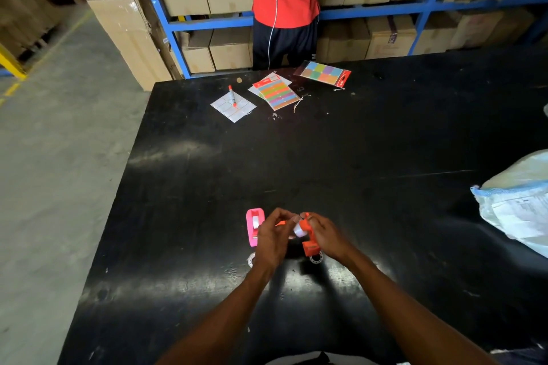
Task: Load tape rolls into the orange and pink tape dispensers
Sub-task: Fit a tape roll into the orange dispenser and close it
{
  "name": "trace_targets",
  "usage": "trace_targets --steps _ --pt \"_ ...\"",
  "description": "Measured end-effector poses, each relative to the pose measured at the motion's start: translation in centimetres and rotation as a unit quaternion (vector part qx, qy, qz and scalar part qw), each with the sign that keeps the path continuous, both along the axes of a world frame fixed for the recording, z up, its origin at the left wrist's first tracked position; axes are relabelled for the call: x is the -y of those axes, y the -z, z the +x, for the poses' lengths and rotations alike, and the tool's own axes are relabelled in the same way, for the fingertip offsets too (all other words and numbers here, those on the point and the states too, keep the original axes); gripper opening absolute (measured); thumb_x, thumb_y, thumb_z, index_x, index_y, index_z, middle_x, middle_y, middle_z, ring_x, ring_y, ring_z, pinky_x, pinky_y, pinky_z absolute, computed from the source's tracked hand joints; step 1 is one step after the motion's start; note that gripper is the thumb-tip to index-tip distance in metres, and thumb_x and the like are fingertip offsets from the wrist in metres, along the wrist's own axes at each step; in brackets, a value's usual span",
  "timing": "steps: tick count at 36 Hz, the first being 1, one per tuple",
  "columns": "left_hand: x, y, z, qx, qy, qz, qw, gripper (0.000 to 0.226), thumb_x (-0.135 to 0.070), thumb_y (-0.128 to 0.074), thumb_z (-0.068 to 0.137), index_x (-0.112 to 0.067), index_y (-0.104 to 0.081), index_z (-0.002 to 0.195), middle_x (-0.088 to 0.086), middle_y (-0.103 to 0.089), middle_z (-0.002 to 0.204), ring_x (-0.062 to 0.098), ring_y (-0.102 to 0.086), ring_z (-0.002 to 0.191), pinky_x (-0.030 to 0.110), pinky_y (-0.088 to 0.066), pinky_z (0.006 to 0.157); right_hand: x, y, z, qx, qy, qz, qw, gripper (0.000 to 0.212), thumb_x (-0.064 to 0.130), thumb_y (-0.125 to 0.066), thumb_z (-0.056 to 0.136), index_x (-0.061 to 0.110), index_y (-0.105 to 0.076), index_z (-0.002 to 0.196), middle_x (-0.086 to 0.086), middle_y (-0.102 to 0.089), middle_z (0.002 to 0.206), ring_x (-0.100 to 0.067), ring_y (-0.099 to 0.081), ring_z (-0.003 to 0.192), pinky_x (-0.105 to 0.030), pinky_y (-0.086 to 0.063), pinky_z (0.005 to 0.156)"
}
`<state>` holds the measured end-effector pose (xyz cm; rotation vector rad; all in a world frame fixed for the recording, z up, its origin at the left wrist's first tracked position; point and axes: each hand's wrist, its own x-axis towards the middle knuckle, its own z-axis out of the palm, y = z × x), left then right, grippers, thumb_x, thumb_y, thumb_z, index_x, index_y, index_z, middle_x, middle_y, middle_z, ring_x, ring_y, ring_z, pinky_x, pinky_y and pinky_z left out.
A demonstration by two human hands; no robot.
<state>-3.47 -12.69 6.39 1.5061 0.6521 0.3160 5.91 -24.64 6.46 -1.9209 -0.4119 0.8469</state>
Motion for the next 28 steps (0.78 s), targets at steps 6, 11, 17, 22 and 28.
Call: trace_targets --steps 6,11,17,22,28 --pt "0.2 -0.1 -0.2 0.045 -0.026 -0.022 0.998 0.011 -0.014 -0.071 0.088 -0.007 -0.064 0.091 0.008 -0.075 0.093 0.027 -0.073 0.092 0.048 -0.057 0.089 -0.6 -0.2 -0.2 -0.014 0.006 0.005 1.000 0.030 0.025 -0.039 0.104 0.017 -0.067 0.110 -0.002 -0.072 0.103 -0.015 -0.068 0.096 -0.027 -0.050 0.081" --pt "0.1 0.0 0.0 0.044 -0.036 0.011 0.998 0.008 -0.016 -0.076 0.084 -0.012 -0.070 0.088 0.007 -0.076 0.092 0.027 -0.074 0.092 0.049 -0.058 0.090 -0.8 -0.3 0.0 -0.015 0.001 0.000 1.000 0.027 0.020 -0.039 0.102 0.022 -0.065 0.105 0.003 -0.069 0.099 -0.004 -0.063 0.091 -0.021 -0.047 0.079" --pt "-0.1 0.0 -0.3 0.041 -0.002 -0.022 0.999 0.018 -0.005 -0.072 0.086 -0.005 -0.072 0.104 0.011 -0.075 0.107 0.027 -0.072 0.102 0.048 -0.055 0.097 -0.5 0.0 0.3 -0.042 0.022 0.006 0.999 0.032 0.029 -0.038 0.103 0.019 -0.068 0.104 -0.002 -0.074 0.093 -0.020 -0.069 0.093 -0.040 -0.054 0.087" --pt "0.0 0.0 -0.6 0.024 0.017 -0.027 0.999 0.029 -0.005 -0.071 0.087 -0.007 -0.069 0.116 0.008 -0.076 0.110 0.021 -0.073 0.103 0.034 -0.057 0.093 -0.6 -0.1 0.6 -0.043 0.029 0.022 0.998 0.034 0.021 -0.039 0.101 0.011 -0.070 0.092 -0.001 -0.076 0.081 -0.018 -0.071 0.086 -0.040 -0.053 0.085" --pt "-0.3 -0.4 -0.3 0.020 -0.006 -0.074 0.997 0.026 -0.006 -0.072 0.087 -0.003 -0.070 0.112 0.015 -0.075 0.110 0.025 -0.073 0.103 0.029 -0.057 0.091 -0.6 -0.1 1.0 -0.038 0.009 0.017 0.999 0.030 0.023 -0.040 0.100 0.020 -0.069 0.098 -0.002 -0.074 0.092 -0.023 -0.069 0.094 -0.039 -0.054 0.086"
